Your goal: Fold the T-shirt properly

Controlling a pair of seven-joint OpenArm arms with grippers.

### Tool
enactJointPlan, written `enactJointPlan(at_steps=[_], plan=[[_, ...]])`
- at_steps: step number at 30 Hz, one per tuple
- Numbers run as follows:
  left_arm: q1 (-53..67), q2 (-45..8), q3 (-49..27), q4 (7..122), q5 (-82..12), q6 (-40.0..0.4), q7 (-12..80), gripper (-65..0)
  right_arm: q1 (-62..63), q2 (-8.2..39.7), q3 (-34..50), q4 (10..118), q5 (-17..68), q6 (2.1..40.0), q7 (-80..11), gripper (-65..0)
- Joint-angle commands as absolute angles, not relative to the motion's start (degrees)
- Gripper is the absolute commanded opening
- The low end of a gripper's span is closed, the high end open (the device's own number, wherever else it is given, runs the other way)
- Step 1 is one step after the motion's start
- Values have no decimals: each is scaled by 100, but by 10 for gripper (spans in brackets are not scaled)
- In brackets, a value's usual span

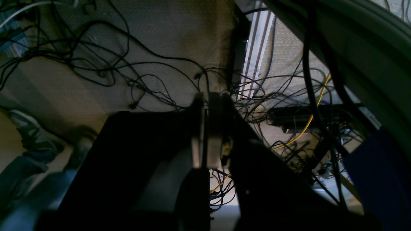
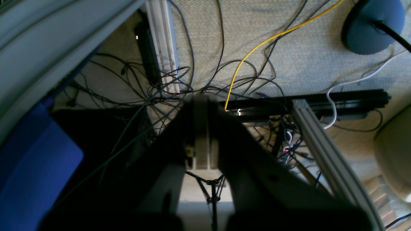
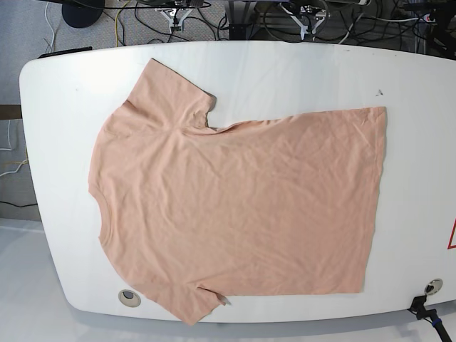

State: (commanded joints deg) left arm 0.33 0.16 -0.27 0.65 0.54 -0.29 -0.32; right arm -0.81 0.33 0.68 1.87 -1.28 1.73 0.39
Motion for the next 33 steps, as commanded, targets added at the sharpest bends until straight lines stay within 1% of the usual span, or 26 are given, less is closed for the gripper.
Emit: enactJointPlan(at_steps=[29,30,33], plan=[[101,-11,-11,8,-24,-29,29,-642,-185,36,77,222,-148,139,-2,-650],[103,23,33,94,-46,7,-20,-649,-147,56,77,268,-127,239,28,-650],[80,25,29,64,4,-5,-19,-650,-137,61,85,318,-139,231,20,-650]])
